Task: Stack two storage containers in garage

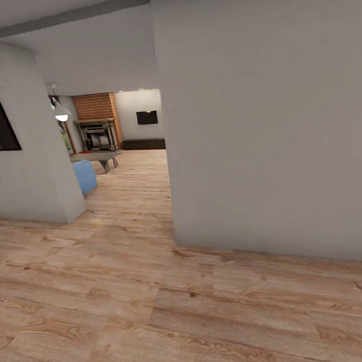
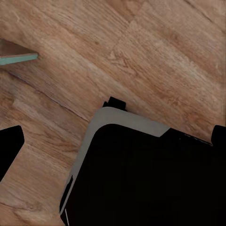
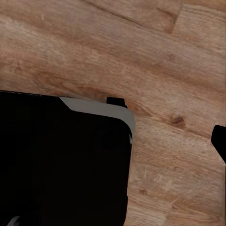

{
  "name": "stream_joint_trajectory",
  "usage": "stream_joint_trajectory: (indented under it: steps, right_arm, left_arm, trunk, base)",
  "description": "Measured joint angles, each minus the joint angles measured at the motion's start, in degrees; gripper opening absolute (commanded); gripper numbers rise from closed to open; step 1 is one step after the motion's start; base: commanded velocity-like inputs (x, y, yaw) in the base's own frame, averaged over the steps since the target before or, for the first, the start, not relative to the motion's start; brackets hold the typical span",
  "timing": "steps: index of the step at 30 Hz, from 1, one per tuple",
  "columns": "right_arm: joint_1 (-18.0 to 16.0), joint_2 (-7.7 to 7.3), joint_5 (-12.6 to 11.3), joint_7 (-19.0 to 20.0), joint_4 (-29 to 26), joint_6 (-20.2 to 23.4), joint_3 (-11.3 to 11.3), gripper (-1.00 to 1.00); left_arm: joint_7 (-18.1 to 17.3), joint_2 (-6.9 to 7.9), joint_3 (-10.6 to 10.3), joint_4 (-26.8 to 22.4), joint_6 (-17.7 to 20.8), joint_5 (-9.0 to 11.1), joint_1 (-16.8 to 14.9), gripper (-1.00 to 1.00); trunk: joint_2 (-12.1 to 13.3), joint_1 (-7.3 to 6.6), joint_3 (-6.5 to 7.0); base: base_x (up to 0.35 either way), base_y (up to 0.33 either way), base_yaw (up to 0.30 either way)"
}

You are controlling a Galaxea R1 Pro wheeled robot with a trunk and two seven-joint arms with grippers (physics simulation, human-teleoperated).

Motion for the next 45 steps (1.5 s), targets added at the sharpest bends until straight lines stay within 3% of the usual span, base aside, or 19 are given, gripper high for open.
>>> stream_joint_trajectory:
  steps: [21,45]
  right_arm:
    - [-0.02,-0.11,-0.12,0.01,0.0,0.0,0.0,1.0]
    - [-0.02,-0.51,0.18,-0.46,0.0,0.15,0.14,1.0]
  left_arm:
    - [-0.06,-0.06,-0.03,0.04,0.0,-0.09,0.0,1.0]
    - [0.01,-0.06,-0.03,0.13,0.01,-0.1,-0.01,1.0]
  trunk:
    - [0.0,0.0,0.0]
    - [0.0,0.0,0.0]
  base:
    - [0.323,0.0,0.263]
    - [0.323,0.0,0.012]
